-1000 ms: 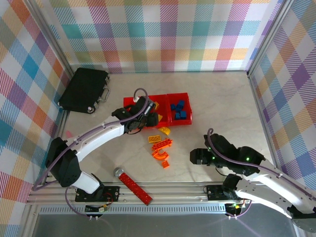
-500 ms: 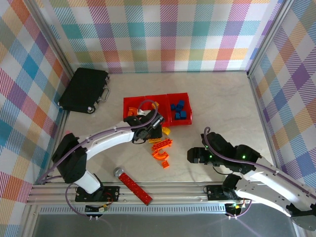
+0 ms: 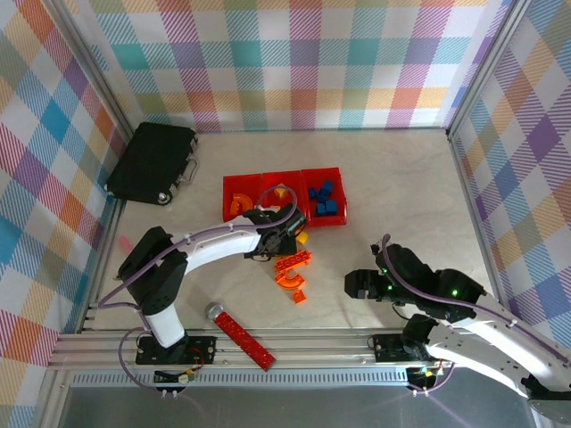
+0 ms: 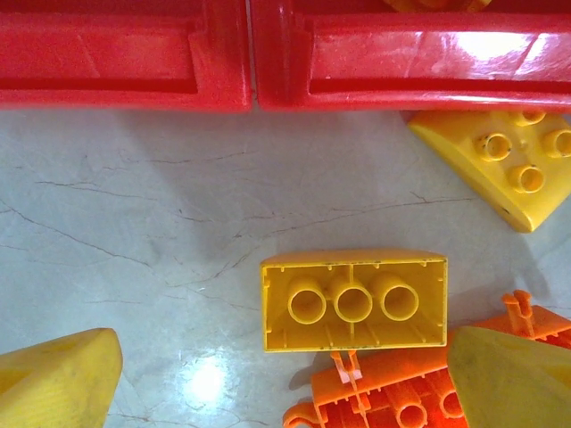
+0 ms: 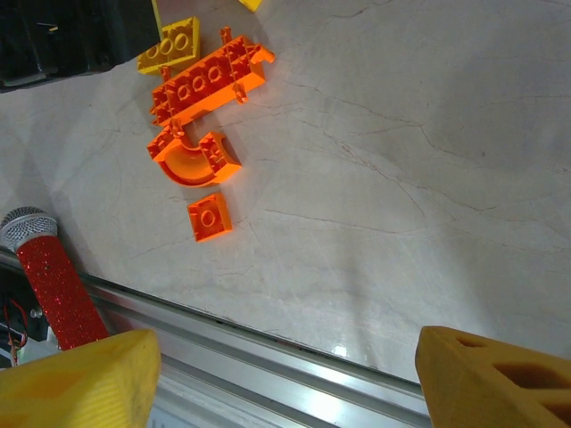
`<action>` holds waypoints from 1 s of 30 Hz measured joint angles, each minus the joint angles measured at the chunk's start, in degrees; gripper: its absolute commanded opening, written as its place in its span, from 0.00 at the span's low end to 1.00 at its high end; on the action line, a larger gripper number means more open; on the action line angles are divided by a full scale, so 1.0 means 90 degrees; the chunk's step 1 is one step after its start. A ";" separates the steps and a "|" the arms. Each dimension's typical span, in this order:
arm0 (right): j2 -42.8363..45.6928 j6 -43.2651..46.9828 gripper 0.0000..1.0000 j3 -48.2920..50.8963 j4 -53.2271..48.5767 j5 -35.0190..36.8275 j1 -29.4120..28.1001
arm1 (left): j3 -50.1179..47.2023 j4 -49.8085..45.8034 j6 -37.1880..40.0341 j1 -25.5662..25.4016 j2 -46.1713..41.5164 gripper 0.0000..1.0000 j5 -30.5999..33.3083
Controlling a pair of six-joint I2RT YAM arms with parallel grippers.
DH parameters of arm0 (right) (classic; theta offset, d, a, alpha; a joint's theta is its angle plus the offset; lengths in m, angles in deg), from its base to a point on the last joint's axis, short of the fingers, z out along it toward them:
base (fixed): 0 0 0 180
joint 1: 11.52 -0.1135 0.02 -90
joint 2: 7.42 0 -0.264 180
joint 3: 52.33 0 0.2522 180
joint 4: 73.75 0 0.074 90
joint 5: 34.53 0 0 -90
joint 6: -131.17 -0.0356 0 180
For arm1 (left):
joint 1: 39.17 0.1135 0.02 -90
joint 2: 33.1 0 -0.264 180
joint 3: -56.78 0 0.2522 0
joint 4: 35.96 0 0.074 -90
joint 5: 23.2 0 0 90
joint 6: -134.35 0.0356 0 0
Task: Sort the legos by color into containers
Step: Pick up the lego from the center of the table.
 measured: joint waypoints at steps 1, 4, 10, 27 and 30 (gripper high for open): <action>0.0000 0.0000 0.76 0.0000 0.0000 0.0000 0.0000 | 0.0012 0.0007 -0.0005 -0.0002 0.0039 0.90 -0.0010; 0.0000 0.0000 0.76 0.0007 0.0002 0.0002 0.0000 | 0.0022 0.0117 -0.0022 -0.0022 0.0153 0.90 -0.0063; 0.0036 0.0000 0.76 0.0121 -0.0019 0.0002 0.0000 | 0.0049 0.0357 -0.0022 -0.0034 0.0359 0.92 -0.0187; 0.0129 0.0000 0.76 0.0151 -0.0049 0.0024 0.0000 | 0.0148 0.0515 -0.0005 -0.0068 0.0661 0.89 -0.0223; 0.0129 0.0000 0.76 0.0151 -0.0051 0.0024 0.0000 | 0.0148 0.0520 -0.0005 -0.0070 0.0685 0.86 -0.0223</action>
